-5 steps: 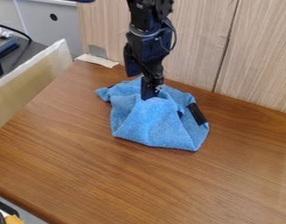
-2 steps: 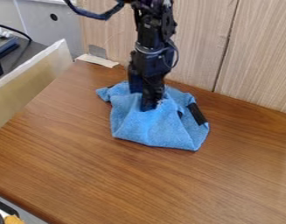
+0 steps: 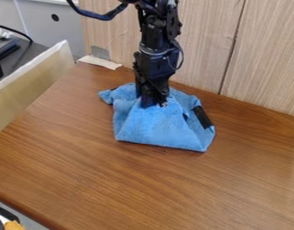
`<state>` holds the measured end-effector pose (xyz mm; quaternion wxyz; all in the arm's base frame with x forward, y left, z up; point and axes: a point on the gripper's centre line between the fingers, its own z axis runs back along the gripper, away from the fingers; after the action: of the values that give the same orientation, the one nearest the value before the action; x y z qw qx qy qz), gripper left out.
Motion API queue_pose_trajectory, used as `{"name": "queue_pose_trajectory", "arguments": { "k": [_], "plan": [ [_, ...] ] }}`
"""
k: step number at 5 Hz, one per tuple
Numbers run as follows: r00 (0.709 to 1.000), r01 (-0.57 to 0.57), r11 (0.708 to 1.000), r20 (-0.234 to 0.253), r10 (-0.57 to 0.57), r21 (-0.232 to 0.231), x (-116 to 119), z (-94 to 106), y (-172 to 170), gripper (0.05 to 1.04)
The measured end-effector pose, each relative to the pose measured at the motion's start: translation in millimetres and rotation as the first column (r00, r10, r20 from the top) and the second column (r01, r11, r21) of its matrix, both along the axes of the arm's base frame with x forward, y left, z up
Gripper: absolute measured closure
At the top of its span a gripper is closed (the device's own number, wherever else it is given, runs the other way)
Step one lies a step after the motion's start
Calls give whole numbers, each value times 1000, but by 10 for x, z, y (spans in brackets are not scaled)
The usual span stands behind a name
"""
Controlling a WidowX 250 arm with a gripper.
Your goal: Unfold the cloth from the top to the
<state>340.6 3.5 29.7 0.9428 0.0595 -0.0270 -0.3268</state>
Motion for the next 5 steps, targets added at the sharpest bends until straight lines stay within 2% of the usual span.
{"name": "queue_pose_trajectory", "arguments": {
  "k": [1,2,3,4,5],
  "plan": [
    [1000,3,1000,-11,-3,-1,-73,-32,-1,1014],
    [999,11,1000,48,-10,-15,-138,130,-19,1020],
    [995,33,999,99,-29,-38,-297,227,-66,1020],
    [989,77,996,129,-71,-48,-450,272,-183,1020],
    [985,126,991,126,-120,-37,-628,211,-316,1020]
  ]
}}
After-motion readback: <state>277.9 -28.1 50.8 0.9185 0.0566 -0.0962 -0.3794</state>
